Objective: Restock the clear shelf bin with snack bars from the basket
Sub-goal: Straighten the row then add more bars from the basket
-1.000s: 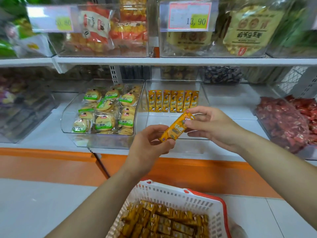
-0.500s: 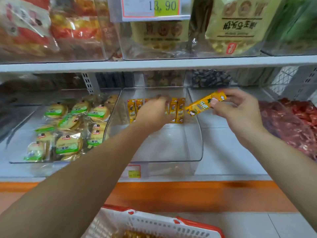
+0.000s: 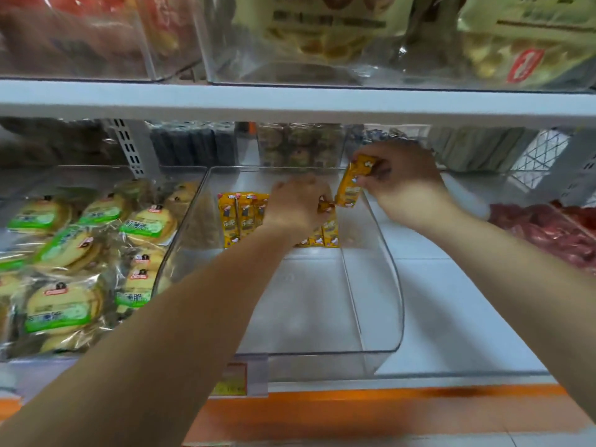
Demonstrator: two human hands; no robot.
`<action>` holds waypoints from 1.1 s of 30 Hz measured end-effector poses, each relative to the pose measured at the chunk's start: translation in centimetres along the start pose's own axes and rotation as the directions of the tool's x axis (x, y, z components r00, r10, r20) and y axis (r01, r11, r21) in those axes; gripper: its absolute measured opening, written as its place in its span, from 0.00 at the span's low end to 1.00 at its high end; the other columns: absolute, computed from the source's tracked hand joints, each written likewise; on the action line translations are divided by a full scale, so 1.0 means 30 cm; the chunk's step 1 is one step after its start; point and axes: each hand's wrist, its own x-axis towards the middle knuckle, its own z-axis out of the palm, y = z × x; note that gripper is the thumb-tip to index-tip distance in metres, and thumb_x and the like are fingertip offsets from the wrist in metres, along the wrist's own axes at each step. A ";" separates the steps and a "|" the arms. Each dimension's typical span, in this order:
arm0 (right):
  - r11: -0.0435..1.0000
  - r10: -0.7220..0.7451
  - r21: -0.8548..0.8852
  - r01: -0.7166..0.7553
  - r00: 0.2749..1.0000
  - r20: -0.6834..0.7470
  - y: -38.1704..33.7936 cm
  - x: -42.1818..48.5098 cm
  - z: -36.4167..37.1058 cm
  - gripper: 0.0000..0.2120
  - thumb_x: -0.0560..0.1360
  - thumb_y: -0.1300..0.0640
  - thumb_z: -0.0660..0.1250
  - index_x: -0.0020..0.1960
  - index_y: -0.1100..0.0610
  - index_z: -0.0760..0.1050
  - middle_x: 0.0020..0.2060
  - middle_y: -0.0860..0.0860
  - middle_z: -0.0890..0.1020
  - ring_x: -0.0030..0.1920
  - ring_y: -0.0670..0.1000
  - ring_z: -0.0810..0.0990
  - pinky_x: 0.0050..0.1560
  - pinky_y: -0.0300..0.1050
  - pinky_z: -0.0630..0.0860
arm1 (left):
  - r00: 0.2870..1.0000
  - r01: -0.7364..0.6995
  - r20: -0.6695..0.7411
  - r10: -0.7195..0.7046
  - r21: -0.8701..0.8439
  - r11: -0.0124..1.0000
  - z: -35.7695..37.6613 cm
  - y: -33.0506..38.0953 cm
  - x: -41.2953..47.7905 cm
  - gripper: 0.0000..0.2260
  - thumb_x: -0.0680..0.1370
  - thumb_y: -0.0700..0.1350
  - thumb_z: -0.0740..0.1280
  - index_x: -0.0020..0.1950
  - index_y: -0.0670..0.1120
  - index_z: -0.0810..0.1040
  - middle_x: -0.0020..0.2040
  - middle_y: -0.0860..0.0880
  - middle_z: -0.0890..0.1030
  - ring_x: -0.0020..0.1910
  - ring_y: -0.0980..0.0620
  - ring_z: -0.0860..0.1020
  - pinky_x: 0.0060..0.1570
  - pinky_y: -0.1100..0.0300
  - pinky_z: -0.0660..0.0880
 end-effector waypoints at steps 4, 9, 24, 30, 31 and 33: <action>0.991 0.056 -0.129 -0.045 0.996 0.076 -0.024 0.060 0.049 0.16 0.72 0.59 0.74 0.59 0.51 0.82 0.48 0.47 0.82 0.47 0.46 0.76 0.48 0.39 0.68 | 1.000 0.004 0.017 -0.004 -0.009 1.000 -0.036 -0.020 -0.015 0.11 0.77 0.51 0.73 0.59 0.55 0.81 0.60 0.51 0.79 0.61 0.47 0.76 0.63 0.51 0.71; 0.964 0.145 -0.258 -0.066 0.943 0.298 -0.043 0.125 0.084 0.11 0.68 0.62 0.76 0.45 0.49 0.80 0.42 0.48 0.81 0.47 0.52 0.80 0.47 0.45 0.74 | 0.999 0.018 0.049 -0.016 -0.038 0.999 -0.037 -0.031 -0.019 0.11 0.78 0.50 0.73 0.60 0.54 0.82 0.60 0.51 0.78 0.62 0.47 0.75 0.62 0.51 0.73; 0.861 0.269 -0.495 0.117 0.721 0.639 -0.071 0.123 0.090 0.14 0.78 0.48 0.64 0.53 0.56 0.82 0.53 0.56 0.83 0.53 0.56 0.80 0.57 0.53 0.79 | 0.990 0.131 -0.062 -0.130 0.009 0.991 -0.084 -0.038 -0.090 0.10 0.76 0.45 0.71 0.57 0.50 0.80 0.58 0.48 0.79 0.57 0.46 0.76 0.48 0.54 0.76; 0.956 0.178 -0.282 -0.085 0.929 0.323 -0.101 -0.071 0.042 0.25 0.76 0.47 0.68 0.70 0.54 0.71 0.67 0.58 0.72 0.64 0.60 0.75 0.62 0.53 0.75 | 0.981 0.152 -0.151 -0.118 0.234 0.960 -0.061 -0.090 -0.158 0.27 0.73 0.50 0.74 0.70 0.49 0.73 0.65 0.45 0.73 0.63 0.43 0.72 0.55 0.50 0.71; 0.969 0.179 -0.216 -0.118 0.939 0.292 -0.102 -0.115 0.039 0.26 0.75 0.48 0.68 0.70 0.56 0.70 0.67 0.58 0.72 0.64 0.60 0.75 0.61 0.54 0.75 | 0.989 0.138 -0.088 -0.118 0.262 0.955 -0.063 -0.108 -0.152 0.29 0.73 0.51 0.75 0.72 0.50 0.71 0.66 0.45 0.72 0.63 0.43 0.72 0.57 0.50 0.70; 0.979 0.197 -0.108 -0.176 0.951 0.237 -0.104 -0.187 0.030 0.24 0.74 0.50 0.70 0.66 0.58 0.70 0.62 0.58 0.73 0.58 0.59 0.78 0.55 0.55 0.77 | 0.994 0.083 0.030 -0.101 0.358 0.930 -0.066 -0.134 -0.137 0.30 0.73 0.50 0.75 0.72 0.52 0.68 0.64 0.45 0.72 0.61 0.43 0.73 0.58 0.50 0.70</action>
